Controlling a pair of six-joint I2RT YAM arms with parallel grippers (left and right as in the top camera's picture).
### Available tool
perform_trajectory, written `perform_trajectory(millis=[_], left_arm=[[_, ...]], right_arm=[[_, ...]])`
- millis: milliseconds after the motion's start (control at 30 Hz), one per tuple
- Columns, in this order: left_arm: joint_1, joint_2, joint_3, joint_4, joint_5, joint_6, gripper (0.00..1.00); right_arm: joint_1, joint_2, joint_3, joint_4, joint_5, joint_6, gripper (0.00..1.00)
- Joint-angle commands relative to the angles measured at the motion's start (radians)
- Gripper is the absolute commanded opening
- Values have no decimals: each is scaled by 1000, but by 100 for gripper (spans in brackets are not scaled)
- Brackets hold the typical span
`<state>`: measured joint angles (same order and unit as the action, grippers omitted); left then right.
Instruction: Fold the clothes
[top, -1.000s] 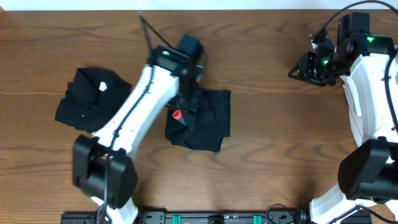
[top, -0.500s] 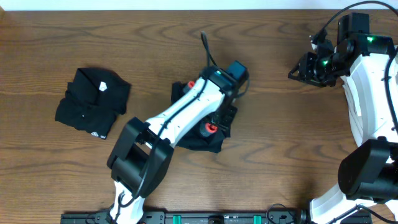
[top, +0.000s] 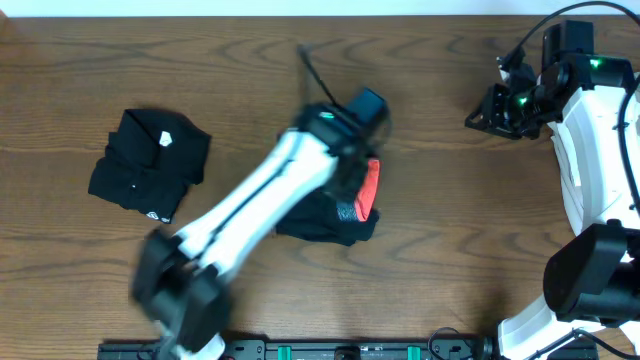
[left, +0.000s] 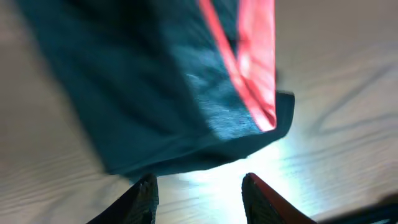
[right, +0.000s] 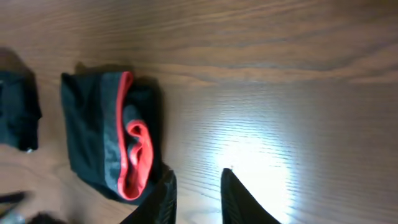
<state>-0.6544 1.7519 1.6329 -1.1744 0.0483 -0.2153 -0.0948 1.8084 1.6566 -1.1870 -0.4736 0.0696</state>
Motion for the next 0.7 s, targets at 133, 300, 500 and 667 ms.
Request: perform_trajectory(millis=[133,300,500,667], left_arm=[[211,-190,4,-7,-109,-32,20],[332,-174,-22,-21,-1,-41,16],[398,-162,-100,-21,40,-42,35],[409,-144,-176,2,97,-40,38]], right_arm=[[204,-16,16,29,-136,-85,17],[414,26,7,115,-99,-42,13],[604,165,-20,152,-69,-18,10],[671,314,-24,87,109,90,2]])
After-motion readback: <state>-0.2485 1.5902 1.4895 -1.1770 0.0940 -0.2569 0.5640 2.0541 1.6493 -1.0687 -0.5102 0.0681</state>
